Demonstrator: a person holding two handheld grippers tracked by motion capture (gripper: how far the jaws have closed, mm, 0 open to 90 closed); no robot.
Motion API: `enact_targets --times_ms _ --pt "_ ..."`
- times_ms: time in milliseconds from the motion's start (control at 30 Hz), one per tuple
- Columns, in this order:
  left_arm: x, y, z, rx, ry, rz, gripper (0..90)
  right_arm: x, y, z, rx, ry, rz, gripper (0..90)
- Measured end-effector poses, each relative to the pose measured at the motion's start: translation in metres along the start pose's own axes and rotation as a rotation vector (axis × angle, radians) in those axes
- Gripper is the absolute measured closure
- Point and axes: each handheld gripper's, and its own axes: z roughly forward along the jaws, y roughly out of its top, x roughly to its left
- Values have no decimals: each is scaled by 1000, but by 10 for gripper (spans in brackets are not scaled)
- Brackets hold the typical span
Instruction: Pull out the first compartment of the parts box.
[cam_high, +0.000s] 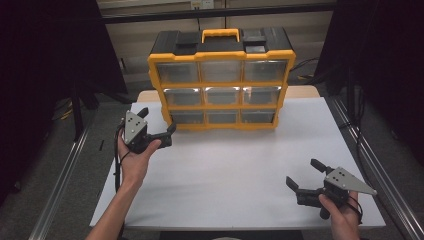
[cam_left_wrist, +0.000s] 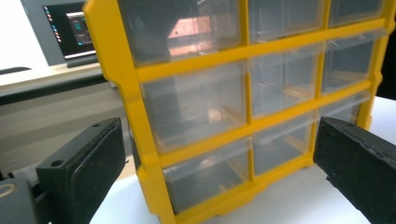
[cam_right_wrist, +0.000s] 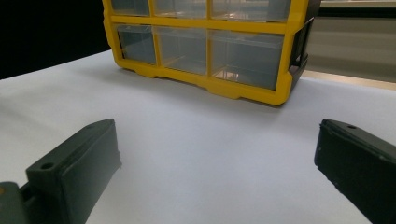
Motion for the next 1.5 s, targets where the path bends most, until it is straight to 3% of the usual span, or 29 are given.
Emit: enact_targets --times_ms 100,133,367,433,500,633,733,767,800,833,967,1000,1033,1100,1200,1233,1267,1300,1367,1400,1467,1500 --pt "1 8 2 -15 9 18 13 0 0 0 3 1 2 0" --pt "2 13 4 -20 31 51 14 -1 0 0 1 -2 -3 0" --pt "4 22 10 -14 44 117 21 -1 0 0 2 -5 10 0" --pt "4 28 11 -37 48 126 29 -1 0 0 2 -2 8 0" --pt "6 38 11 -46 57 167 32 -1 0 0 6 2 7 0" --pt "7 47 12 -44 54 208 33 -1 0 0 5 -1 8 0" --pt "6 54 17 -52 72 293 39 -1 0 0 5 5 7 0" --pt "6 54 17 -52 72 293 40 -1 0 0 5 5 7 0" --pt "6 54 18 -51 77 326 42 -1 -1 0 8 3 4 0" --pt "5 54 21 -34 88 386 42 -1 -1 0 9 3 6 0" --pt "6 52 26 -30 84 392 44 -1 -1 0 10 0 6 0" --pt "6 53 28 -29 85 430 44 -1 -1 0 10 -2 7 0" --pt "6 53 28 -29 85 430 44 -1 -1 0 10 -2 7 0" --pt "4 54 32 -18 102 509 48 -1 -1 0 10 3 4 0" --pt "3 56 35 -13 117 570 63 0 -1 1 16 7 3 0" --pt "3 56 35 -13 117 570 63 0 -1 1 16 7 3 0" --pt "2 57 38 -10 137 607 66 0 -1 1 15 8 5 0" --pt "2 57 38 -10 137 607 67 0 -1 1 15 8 5 0" --pt "2 59 42 -3 177 688 70 0 -1 1 15 9 4 0" --pt "2 59 42 -3 177 688 71 0 -1 1 15 9 4 0" --pt "1 60 46 5 190 741 71 0 -1 1 14 11 3 0" --pt "0 60 48 11 212 801 74 0 -1 1 15 10 5 0"
